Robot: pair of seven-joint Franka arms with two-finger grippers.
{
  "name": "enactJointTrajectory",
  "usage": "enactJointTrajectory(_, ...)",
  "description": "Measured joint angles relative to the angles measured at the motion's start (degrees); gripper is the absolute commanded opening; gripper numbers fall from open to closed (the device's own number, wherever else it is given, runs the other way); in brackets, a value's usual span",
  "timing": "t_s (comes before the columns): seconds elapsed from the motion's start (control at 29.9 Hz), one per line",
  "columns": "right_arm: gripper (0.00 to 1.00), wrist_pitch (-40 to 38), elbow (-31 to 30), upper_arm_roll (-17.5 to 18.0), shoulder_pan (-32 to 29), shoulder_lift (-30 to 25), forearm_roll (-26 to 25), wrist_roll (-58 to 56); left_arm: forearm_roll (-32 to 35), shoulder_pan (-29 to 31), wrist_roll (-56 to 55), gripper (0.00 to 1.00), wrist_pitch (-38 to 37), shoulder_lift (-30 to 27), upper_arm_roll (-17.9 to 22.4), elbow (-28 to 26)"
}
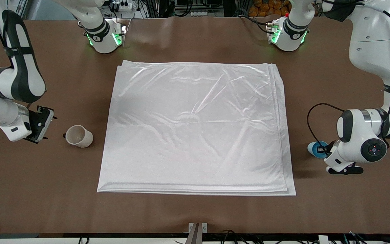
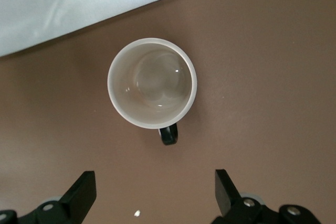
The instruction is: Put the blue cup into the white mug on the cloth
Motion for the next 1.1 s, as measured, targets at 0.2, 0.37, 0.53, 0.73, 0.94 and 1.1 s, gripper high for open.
enactJointTrajectory(0.2,1.00,2.8,-0.9,-0.1,-0.3,2.0,0.0,-5.9,0.0,-0.3,-1.9,0.00,0.3,-0.5,-0.2,0.8)
enactJointTrajectory(0.37,1.00,4.4,-0.9,-0.1,-0.4,3.7,0.0,-8.5,0.0,-0.7,-3.4,0.00,0.3,-1.6,-0.3,1.4)
enactJointTrajectory(0.53,1.00,5.6,-0.9,-0.1,-0.4,4.9,0.0,-11.7,0.0,-1.2,-4.8,0.00,0.3,-2.6,-0.3,1.5)
enactJointTrajectory(0.73,1.00,6.2,-0.9,-0.2,-0.7,7.1,0.0,-13.4,0.0,-1.2,-7.4,0.00,0.3,-3.1,-1.7,1.9)
enactJointTrajectory(0.94,1.00,6.7,-0.9,-0.3,-1.2,8.8,0.0,-14.1,-1.0,-1.4,-10.4,0.00,0.3,-3.2,-2.6,2.5)
enactJointTrajectory(1.1,1.00,7.0,-0.8,-0.2,-1.3,9.4,0.0,-14.1,-2.5,-1.6,-10.7,0.00,0.3,-3.2,-3.1,2.7)
